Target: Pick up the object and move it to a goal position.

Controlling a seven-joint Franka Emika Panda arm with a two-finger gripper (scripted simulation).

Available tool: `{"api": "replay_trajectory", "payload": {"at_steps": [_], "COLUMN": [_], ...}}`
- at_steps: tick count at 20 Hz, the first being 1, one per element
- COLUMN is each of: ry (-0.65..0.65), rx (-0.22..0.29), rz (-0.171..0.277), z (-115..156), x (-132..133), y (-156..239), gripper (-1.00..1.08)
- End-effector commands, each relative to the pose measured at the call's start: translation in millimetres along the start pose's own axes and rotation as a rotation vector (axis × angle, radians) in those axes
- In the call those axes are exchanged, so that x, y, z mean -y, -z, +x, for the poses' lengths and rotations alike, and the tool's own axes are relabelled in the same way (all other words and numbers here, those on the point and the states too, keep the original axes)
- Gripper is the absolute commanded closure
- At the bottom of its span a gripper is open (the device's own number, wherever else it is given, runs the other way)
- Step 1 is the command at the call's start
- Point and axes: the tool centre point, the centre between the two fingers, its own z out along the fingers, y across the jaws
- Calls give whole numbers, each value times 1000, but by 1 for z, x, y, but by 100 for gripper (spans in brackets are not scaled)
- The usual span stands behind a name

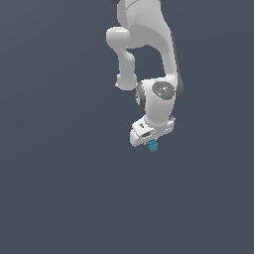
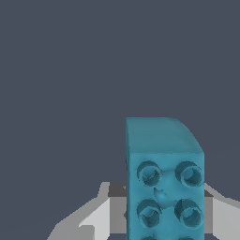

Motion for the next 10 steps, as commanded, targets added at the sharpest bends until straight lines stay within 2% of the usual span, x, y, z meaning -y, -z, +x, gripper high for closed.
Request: {"api": "replay_trajectory", "payload": {"at_steps": [1,10], "ry": [0,0], "rx": [-1,-1], "rz": [0,0], "z": [18,73], "x": [5,18], "y": [16,63], "gripper": [108,108]}}
